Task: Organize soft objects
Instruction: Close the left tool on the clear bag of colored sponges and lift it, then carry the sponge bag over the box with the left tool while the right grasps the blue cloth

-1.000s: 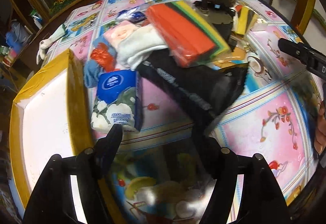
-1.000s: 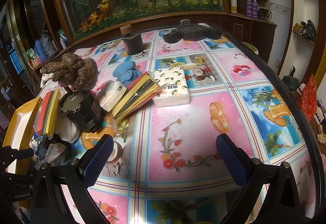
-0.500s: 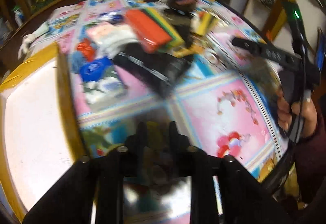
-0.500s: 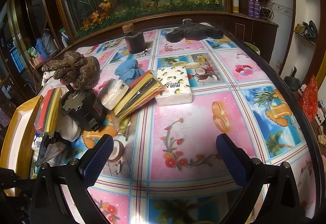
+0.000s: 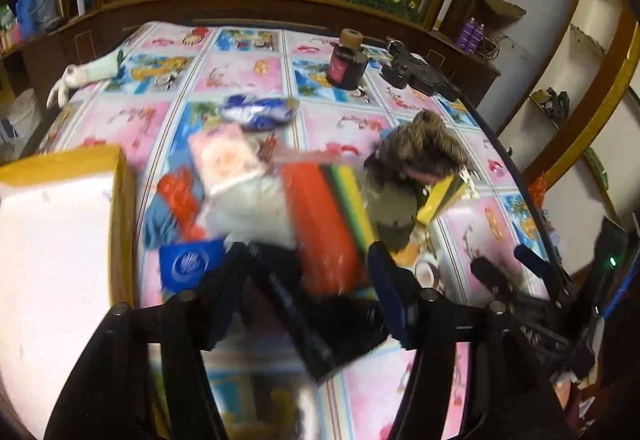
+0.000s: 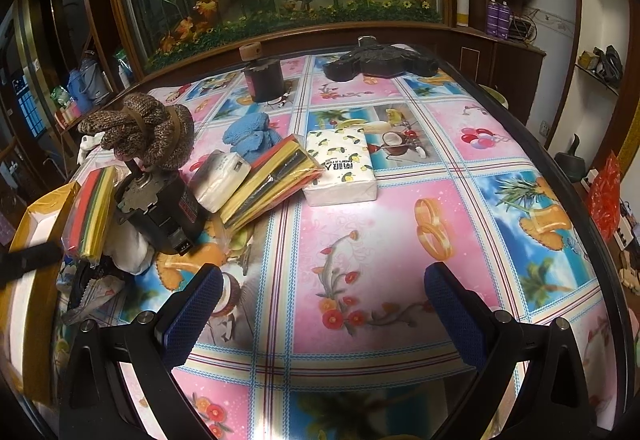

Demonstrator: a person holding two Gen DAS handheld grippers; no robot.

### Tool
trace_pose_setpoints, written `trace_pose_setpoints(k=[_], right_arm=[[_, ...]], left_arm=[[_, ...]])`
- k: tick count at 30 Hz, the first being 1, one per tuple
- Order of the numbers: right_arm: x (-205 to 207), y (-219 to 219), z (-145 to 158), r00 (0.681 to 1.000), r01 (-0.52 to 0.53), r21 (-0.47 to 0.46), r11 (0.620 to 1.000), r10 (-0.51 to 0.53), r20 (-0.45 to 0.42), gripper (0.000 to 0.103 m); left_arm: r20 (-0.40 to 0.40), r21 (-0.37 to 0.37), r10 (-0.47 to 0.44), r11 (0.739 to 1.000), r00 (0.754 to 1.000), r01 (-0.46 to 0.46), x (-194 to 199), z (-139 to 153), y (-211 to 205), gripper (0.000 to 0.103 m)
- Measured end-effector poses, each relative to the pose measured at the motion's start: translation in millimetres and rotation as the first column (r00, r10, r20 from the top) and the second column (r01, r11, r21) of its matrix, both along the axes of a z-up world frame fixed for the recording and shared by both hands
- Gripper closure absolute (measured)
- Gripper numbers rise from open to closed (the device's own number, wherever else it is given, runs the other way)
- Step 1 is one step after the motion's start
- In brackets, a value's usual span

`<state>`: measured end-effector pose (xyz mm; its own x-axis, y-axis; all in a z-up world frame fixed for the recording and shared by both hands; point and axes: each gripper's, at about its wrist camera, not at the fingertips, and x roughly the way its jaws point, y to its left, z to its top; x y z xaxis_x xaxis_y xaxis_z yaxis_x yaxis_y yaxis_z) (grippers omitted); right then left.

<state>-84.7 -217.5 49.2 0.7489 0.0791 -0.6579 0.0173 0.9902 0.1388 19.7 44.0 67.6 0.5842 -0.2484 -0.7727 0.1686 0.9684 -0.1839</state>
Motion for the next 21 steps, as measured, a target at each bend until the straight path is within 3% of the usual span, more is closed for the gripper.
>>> trace_pose_setpoints(k=[1,3,7,9,13,21], right_arm=[[0.1,0.2,0.0,1.000,-0.001,-0.001,1.000,0.001,0.002,0.001],[0.2,0.7,0.0,1.000,-0.001,-0.005,1.000,0.001,0.003,0.001],[0.8,1.2,-0.7,1.000,-0.006,-0.007,1.000,0.006,0.000,0.001],[0.4,1.7,-0.7,1.000,-0.006,-0.010,1.000,0.006,0.000,0.001],[1.6,2.4,-1.9,1.000,-0.003,-0.016,1.000,0.003,-0.008,0.001],[1.5,4.4,-1.0,1.000,-0.001,-0.029,1.000,0.001,-0.005,0.002]], left_arm=[[0.013,0.039,0.002,0.999,1.000,-0.002,4.1,-0.4,-7.0,0.031],[0.030,0.142,0.013,0.990,0.999,-0.018,15.1,-6.7,-21.3,0.030],[0.032,0.204,0.025,0.979,0.999,-0.031,27.5,-17.7,-29.8,0.031],[-0.012,0.163,0.004,0.987,1.000,-0.002,28.8,-22.0,-26.5,0.070],[-0.020,0.114,-0.026,0.993,0.999,0.028,18.4,-19.0,-20.0,0.084],[0.073,-0.129,-0.030,0.991,0.997,0.039,-38.6,24.9,39.5,0.085]])
